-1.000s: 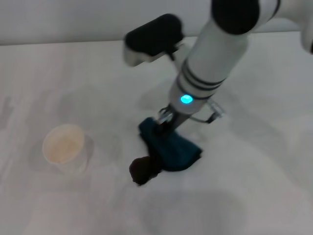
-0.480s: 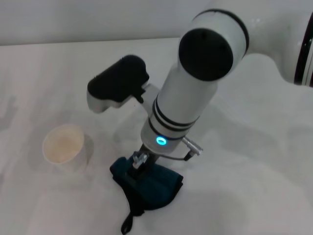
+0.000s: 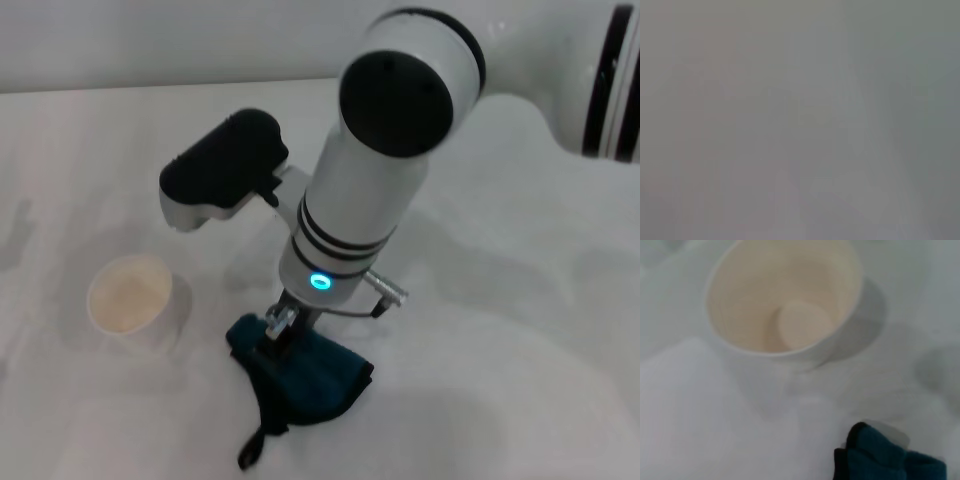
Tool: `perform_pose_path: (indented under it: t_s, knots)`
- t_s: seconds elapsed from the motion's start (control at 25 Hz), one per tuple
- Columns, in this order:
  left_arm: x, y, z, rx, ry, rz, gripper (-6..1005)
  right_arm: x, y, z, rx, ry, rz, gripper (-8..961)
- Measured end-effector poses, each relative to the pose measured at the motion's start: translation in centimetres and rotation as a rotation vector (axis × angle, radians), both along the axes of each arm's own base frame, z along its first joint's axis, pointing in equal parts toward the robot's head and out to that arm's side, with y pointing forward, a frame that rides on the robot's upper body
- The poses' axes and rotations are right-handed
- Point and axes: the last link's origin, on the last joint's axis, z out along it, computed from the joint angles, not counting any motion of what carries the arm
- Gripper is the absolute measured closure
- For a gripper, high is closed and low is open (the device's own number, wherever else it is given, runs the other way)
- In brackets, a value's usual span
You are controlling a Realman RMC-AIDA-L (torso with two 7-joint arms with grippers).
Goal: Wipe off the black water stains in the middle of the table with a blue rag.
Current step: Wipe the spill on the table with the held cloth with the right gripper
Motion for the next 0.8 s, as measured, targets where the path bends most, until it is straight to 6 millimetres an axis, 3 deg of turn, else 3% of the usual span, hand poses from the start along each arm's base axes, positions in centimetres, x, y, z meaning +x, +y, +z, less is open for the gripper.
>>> perform_pose_path:
  t_s: [0.28, 0.52, 0.8]
  knots:
    - [-0.1, 0.1, 0.1, 0.001, 0.002, 0.005, 152, 0.3, 1.8, 1.6, 0.059, -0.080, 0.016, 861]
    - [-0.3, 0.1, 0.3, 0.005, 0.009, 0.011, 152, 2.1, 3.1, 2.5, 0.096, -0.165, -0.012, 861]
    - [-0.3, 0.1, 0.4, 0.006, 0.011, 0.012, 152, 1.9, 2.6, 2.2, 0.078, -0.142, -0.030, 861]
